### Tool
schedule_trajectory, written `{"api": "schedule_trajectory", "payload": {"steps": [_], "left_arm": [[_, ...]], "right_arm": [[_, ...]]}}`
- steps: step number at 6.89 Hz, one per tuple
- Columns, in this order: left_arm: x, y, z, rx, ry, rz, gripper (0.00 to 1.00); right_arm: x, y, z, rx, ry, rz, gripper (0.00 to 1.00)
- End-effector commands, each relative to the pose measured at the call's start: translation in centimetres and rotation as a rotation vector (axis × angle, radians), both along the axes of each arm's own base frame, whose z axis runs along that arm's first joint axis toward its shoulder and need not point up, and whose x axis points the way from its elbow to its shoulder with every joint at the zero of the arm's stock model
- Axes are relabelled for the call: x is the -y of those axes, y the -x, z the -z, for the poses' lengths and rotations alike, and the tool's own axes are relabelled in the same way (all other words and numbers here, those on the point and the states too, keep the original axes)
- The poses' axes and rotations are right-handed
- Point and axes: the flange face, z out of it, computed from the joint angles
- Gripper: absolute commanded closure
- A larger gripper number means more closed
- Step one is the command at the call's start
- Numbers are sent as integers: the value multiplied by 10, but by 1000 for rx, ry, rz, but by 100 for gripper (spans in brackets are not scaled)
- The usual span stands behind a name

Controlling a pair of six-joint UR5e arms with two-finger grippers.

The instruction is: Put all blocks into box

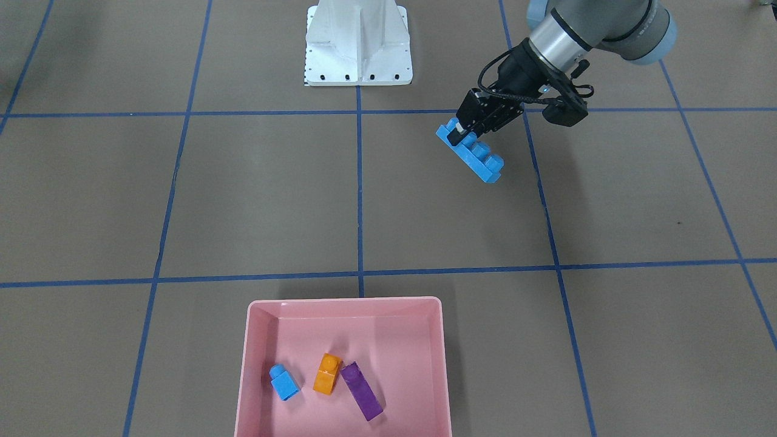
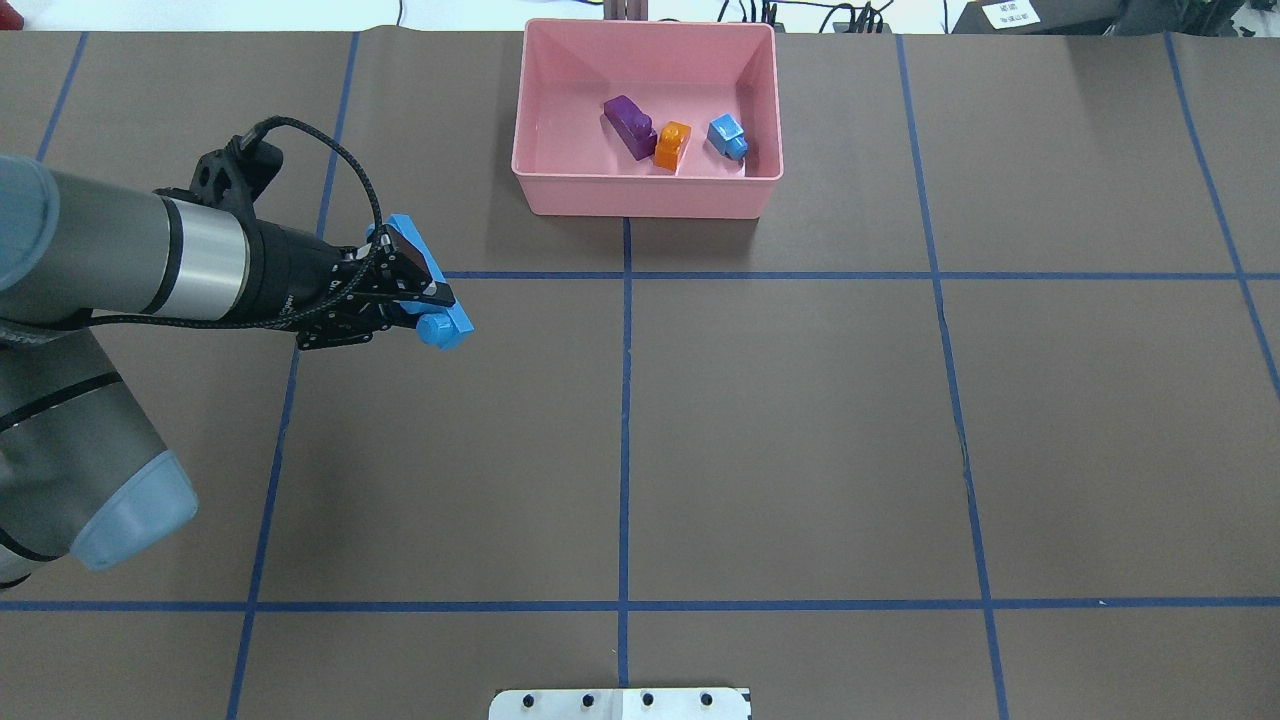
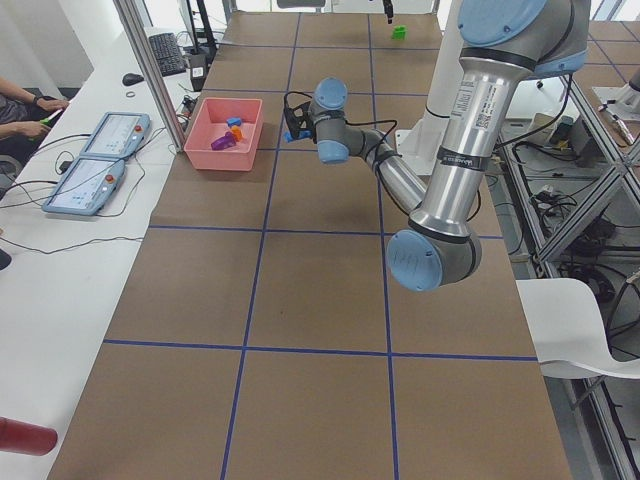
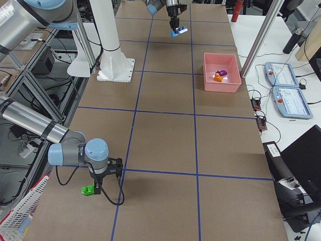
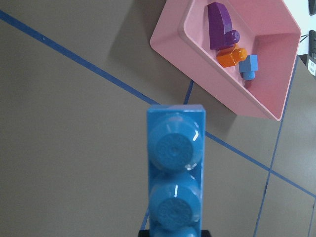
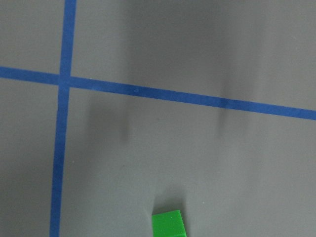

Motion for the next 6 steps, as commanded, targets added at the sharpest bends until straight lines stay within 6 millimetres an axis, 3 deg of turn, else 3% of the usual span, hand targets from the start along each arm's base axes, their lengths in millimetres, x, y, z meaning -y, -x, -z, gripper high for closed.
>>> {"api": "schedule_trajectory", "payload": {"steps": [1,2,3,5,6], "left_arm": [[3,-5,-1,4,3,-1,100],[3,-4,0,2,0,-1,100],[2,-4,1,1,0,-1,100],[1,-1,3,-3,-2,-1,100],[1,0,4,-7,-1,3,100]], "right_arm": [[18,24,8,-55,42,-52,0],[24,46,13,-92,33,-56,0],[14,42,8,-93,28,-27,0],[-19,22,-41,-76,-11,66,0],[-31,16,-53,-44,-20,68,0]]}}
